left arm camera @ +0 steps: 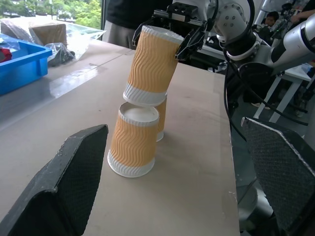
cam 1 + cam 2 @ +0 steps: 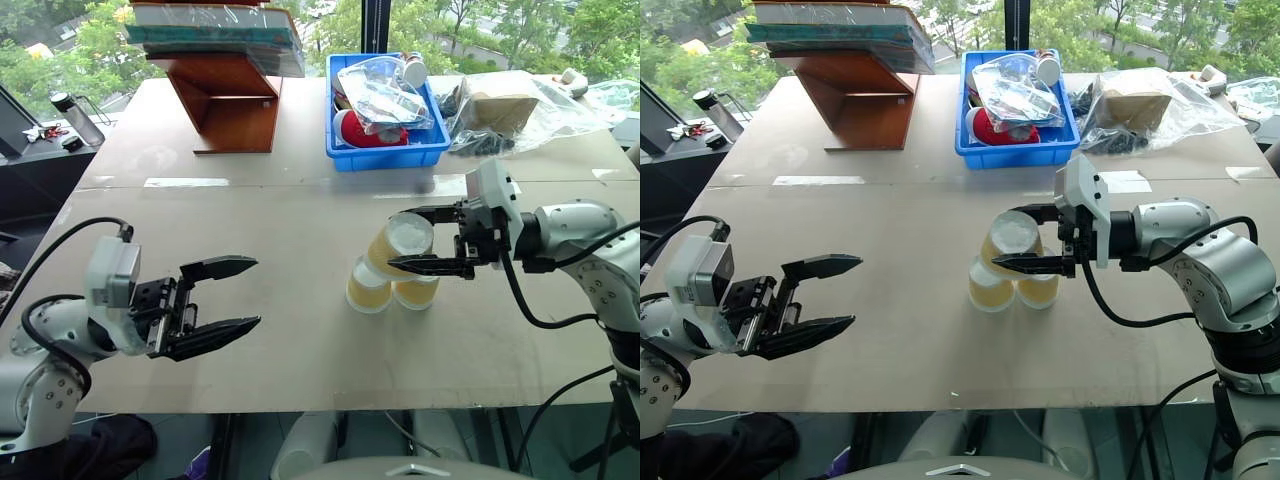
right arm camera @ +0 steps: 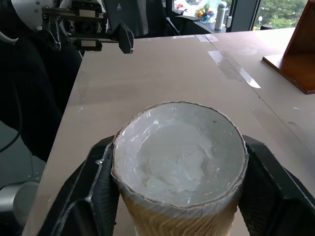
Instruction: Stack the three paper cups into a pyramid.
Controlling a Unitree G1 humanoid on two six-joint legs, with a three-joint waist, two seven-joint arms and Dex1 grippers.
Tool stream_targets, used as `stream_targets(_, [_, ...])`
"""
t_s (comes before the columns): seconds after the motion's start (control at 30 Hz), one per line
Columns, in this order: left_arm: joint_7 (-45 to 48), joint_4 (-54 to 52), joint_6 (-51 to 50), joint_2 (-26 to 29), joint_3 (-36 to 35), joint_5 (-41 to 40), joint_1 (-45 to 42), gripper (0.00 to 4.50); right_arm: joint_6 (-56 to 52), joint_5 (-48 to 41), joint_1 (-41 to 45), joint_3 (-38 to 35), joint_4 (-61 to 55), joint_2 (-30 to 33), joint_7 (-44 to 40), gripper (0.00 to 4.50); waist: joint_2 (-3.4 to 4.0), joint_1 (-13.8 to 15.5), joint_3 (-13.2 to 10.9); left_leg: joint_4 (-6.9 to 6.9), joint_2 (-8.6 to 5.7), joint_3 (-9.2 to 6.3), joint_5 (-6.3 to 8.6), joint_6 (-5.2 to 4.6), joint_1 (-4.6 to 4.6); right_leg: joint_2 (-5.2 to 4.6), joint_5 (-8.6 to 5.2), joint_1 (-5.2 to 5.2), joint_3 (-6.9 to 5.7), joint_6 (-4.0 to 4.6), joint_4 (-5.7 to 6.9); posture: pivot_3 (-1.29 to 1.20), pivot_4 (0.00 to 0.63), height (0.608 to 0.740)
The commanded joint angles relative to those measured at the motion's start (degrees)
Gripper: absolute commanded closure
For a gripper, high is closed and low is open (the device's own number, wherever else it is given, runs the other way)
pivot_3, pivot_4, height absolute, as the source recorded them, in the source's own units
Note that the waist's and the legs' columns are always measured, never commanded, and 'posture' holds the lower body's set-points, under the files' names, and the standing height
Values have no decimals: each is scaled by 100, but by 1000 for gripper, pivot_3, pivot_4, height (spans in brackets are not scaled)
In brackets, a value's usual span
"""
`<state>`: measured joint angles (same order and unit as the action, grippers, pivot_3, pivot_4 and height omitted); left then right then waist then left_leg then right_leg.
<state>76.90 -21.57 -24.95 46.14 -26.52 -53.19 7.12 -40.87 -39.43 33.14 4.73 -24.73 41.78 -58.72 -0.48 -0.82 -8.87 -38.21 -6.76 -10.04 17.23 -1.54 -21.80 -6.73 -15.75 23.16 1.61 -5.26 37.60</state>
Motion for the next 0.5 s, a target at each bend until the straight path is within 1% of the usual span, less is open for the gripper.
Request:
stream_targets(0.03, [-41,-192,-22,-7,-95,-148,45,0,169,91,76,-19,-27,73,-147,78,0,0,0,0,0,0,0,0,0,0,0,0,0,0,0,0,150,740])
stream_targets(0.17, [-97,-235,-80,-33,-97,-210,73,0,228,113,102,-102,-10,51,-160,78,0,0,0,0,0,0,0,0,0,-1,0,0,0,0,0,0,150,740])
stream_targets(0.3, [-284,-316,-42,-133,-75,-104,215,0,158,-166,107,-417,-142,197,-261,78,0,3,0,0,0,0,0,0,0,-1,0,0,0,0,0,0,150,740])
stream_targets(0.4, [-433,-374,16,-288,-92,18,527,0,75,-546,-50,-879,-260,403,-339,78,0,6,0,1,0,1,0,0,-2,-7,0,0,1,0,-3,0,150,740])
stream_targets(0.5, [-704,-512,88,-464,-31,204,791,0,-53,-981,-345,-1445,-347,538,-239,78,0,14,0,3,0,-1,0,0,-1,-11,0,-1,-1,0,-3,0,150,740])
